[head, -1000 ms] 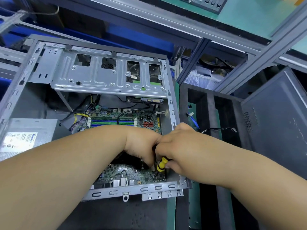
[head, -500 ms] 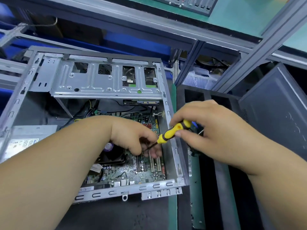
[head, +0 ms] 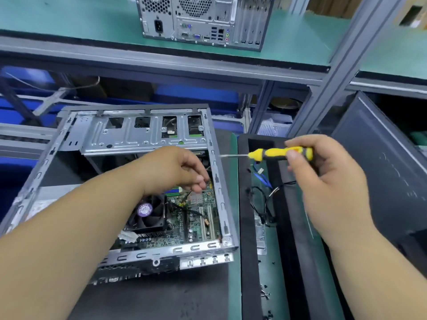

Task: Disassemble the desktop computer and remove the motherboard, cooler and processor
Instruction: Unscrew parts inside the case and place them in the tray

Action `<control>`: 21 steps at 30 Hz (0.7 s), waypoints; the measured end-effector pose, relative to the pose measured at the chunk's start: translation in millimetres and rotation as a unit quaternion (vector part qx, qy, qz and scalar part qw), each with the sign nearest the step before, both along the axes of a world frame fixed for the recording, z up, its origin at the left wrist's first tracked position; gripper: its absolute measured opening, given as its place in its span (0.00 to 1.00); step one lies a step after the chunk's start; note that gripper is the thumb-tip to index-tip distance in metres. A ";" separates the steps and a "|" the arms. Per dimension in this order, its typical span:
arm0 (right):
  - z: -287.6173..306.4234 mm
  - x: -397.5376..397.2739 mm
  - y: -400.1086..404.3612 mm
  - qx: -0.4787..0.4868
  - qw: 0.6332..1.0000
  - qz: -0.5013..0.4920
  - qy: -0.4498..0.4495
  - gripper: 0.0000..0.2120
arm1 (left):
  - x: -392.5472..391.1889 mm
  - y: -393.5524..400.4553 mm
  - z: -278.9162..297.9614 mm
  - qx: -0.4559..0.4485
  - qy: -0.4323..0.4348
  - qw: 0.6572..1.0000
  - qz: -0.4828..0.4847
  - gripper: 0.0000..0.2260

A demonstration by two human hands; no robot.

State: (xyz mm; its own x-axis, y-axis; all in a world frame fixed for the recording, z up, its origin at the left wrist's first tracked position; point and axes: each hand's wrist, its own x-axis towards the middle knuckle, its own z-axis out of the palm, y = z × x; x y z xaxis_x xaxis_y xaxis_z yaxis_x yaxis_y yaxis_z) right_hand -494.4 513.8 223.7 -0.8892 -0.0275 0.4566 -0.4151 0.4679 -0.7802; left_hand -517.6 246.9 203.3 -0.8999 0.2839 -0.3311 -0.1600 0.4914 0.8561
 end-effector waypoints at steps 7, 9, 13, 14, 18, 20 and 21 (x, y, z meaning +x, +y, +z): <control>3.8 3.3 59.5 -0.105 0.993 -0.042 0.010 0.04 | 30.4 126.2 12.2 0.008 0.112 0.993 -0.036 0.04; 1.8 3.4 70.2 -0.113 0.993 -0.035 -0.002 0.04 | 35.4 155.6 3.3 -0.022 0.122 0.991 -0.050 0.03; -1.9 3.3 84.2 -0.131 0.991 0.002 -0.018 0.03 | 41.5 179.5 -5.7 -0.075 0.159 0.984 -0.039 0.13; -2.7 2.7 85.9 -0.132 0.991 0.014 -0.023 0.03 | 44.2 178.4 -4.0 -0.077 0.169 0.982 -0.032 0.13; -3.6 -0.7 83.1 -0.110 0.991 0.059 -0.046 0.08 | 58.1 150.8 8.6 -0.078 0.197 0.976 0.042 0.10; -2.6 -1.5 74.1 -0.101 0.991 0.077 -0.048 0.10 | 66.3 128.5 13.8 -0.077 0.197 0.973 0.090 0.08; -1.8 -1.6 68.0 -0.107 0.989 0.089 -0.050 0.09 | 70.3 117.0 16.0 -0.079 0.197 0.971 0.112 0.07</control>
State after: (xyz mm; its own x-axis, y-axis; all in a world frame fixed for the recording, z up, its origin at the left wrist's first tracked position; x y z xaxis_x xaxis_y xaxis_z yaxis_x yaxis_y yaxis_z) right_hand -496.0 581.9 221.9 -0.9201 -0.1001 0.3786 -0.3915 0.2140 -0.8949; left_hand -447.3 363.9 219.2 -0.9988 0.0405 0.0275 0.0466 0.6128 0.7889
